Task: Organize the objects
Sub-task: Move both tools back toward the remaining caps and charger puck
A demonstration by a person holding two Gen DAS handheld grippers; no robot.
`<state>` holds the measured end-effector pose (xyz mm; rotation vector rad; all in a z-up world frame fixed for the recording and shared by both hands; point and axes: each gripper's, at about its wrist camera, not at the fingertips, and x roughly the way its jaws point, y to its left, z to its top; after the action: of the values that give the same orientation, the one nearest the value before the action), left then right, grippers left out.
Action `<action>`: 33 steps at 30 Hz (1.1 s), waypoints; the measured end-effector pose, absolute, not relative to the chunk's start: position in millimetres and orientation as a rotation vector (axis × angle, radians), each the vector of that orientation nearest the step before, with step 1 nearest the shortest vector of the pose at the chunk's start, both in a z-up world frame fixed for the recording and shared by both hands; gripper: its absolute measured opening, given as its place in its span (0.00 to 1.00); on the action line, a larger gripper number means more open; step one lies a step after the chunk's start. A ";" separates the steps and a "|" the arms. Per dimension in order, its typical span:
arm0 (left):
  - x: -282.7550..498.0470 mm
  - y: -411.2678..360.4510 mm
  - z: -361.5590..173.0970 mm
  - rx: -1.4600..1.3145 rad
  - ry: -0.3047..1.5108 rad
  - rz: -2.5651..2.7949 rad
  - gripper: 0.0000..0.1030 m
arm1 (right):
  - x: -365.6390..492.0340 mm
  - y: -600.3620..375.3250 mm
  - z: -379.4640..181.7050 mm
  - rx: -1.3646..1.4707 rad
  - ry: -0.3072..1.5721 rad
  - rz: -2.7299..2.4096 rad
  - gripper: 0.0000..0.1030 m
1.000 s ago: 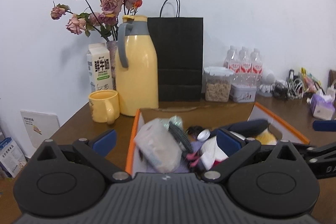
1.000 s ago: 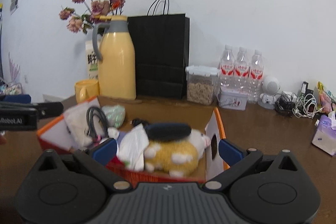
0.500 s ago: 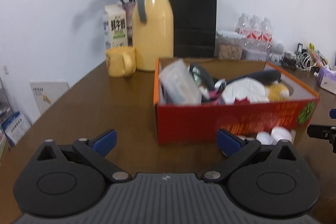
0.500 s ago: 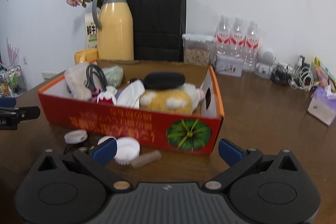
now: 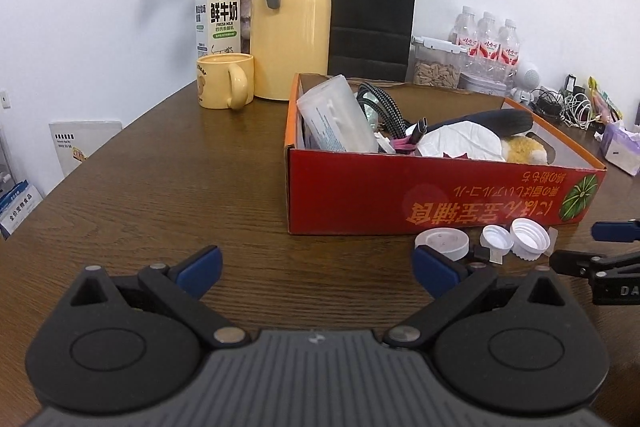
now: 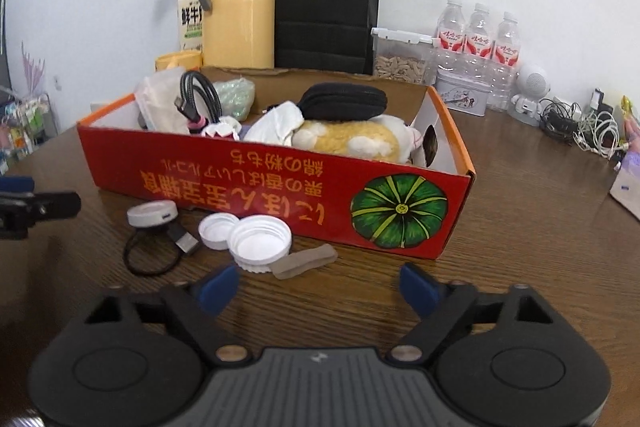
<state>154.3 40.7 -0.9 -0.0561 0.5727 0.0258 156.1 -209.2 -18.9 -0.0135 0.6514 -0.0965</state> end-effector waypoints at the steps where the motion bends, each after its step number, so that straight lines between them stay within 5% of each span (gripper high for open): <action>1: 154.4 40.7 -1.1 -0.057 0.573 0.025 1.00 | 158.0 -211.1 -19.8 -0.028 0.660 -0.092 0.72; 13: 158.4 40.0 -3.5 -0.055 0.594 0.035 1.00 | 183.8 -225.0 -21.7 -0.103 0.688 0.093 0.59; 15: 159.1 40.0 -3.9 -0.056 0.597 0.036 1.00 | 185.2 -228.2 -22.2 -0.081 0.687 0.129 0.43; 20: 160.6 39.3 -4.6 -0.053 0.603 0.039 1.00 | 183.6 -231.5 -22.8 -0.047 0.677 0.149 0.30; 24: 160.5 39.7 -4.4 -0.056 0.603 0.047 1.00 | 180.0 -231.9 -20.5 -0.041 0.656 0.141 0.05; 33: 156.6 34.9 -1.6 -0.050 0.592 0.039 1.00 | 165.1 -235.3 -18.3 0.004 0.604 0.102 0.02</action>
<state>156.7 34.9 -1.6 -0.0504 0.5922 0.0386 165.1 -235.3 -18.3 0.0039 0.6038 0.1018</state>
